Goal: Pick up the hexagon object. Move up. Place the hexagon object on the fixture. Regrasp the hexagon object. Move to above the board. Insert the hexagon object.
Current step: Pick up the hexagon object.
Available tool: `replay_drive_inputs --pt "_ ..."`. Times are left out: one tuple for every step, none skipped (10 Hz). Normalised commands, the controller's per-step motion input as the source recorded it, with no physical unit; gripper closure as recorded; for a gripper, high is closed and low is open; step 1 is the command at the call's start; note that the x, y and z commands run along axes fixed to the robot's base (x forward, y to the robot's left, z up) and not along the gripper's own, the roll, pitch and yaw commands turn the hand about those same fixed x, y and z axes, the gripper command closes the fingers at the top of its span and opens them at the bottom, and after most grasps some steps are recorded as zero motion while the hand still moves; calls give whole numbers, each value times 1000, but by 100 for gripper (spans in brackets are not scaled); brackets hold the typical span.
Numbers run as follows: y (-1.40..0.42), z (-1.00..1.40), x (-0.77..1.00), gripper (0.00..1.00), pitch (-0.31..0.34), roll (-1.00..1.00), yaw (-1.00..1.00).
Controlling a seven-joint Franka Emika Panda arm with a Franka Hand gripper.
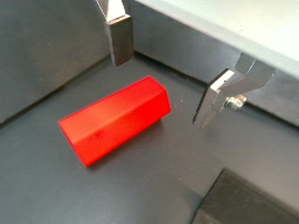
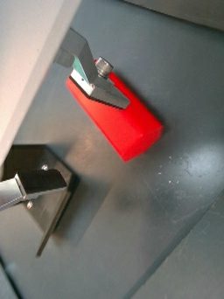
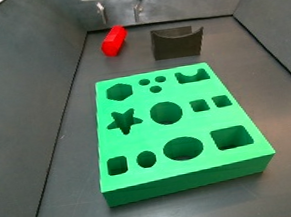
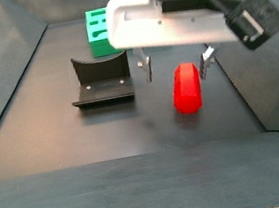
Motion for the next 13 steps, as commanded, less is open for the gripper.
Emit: replay_drive_inputs --pt "0 -771 0 0 -154 -63 -491" --pt "60 -789 0 0 -94 -110 -506" --pt "114 -794 0 0 -77 -126 -460" --pt "186 -800 0 0 -47 -139 -409" --pt "243 -817 -63 0 -74 -143 -300" --pt "200 -837 -83 0 -91 -126 -260" --pt "149 -863 -120 0 -121 -96 -197" --pt "0 -786 -200 0 -204 -60 -77" --pt "0 -360 -157 0 -177 0 0" --pt "-80 -454 -60 0 -136 0 0" --pt "0 -11 -14 0 -46 0 0" --pt "0 -23 0 0 -57 0 0" --pt "0 0 0 0 0 0 0"
